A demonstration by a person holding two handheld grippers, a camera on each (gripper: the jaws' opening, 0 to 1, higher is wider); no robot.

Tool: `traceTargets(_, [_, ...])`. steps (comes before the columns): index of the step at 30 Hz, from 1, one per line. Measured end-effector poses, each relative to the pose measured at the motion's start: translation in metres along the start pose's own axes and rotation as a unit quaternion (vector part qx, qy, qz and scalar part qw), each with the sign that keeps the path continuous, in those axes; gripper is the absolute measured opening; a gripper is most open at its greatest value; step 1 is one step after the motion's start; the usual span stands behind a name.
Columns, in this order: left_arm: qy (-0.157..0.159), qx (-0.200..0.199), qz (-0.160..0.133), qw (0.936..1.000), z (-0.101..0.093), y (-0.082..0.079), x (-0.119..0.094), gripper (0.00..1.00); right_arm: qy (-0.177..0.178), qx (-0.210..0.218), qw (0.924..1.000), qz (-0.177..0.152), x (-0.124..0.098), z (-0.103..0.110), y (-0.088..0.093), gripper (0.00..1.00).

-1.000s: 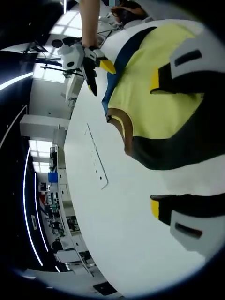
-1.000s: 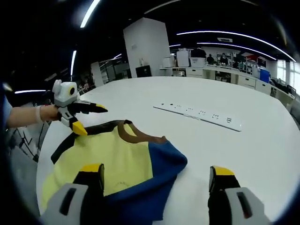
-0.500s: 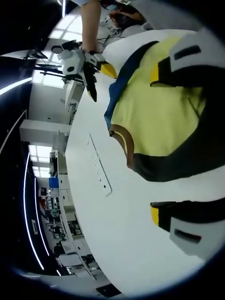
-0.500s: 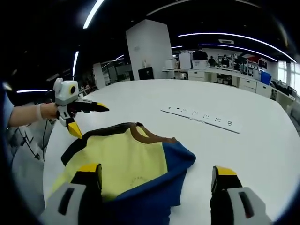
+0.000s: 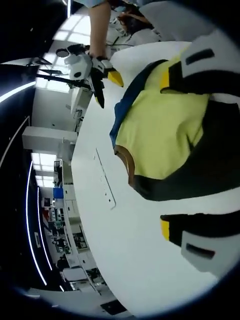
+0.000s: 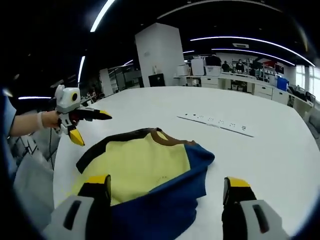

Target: Fold the garment on the visible template until the final outline fits inside the template.

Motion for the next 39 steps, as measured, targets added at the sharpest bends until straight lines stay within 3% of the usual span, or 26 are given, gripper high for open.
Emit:
traceTargets(14, [-0.011,0.000,-0.008,0.9999,-0.026,0.012,-0.038,0.97,0.006,0.000,0.9999,-0.010,-0.032,0.015,0.010,0.92])
traceTargets(26, [-0.019,-0.020,-0.024,0.9993,-0.044,0.026,-0.055,0.96,0.020,0.015,0.9996,-0.011,-0.064,0.023,0.034,0.90])
traceTargets(39, [-0.021,-0.026,-0.030,0.9990,-0.052,0.032,-0.063,0.95,0.015,0.015,0.9998,-0.002,-0.069,0.038,0.048,0.88])
Point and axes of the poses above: the point that each gripper's makers call its tool centre point, and the gripper's own axes: x roughly forward along the fingers, z roughly to its left, y roughly out of its underside, the point moved 9 cm from there along -x, roughly backward along the fingers, and after that the axes turned 1 degree about z, right-handed, at the moved point
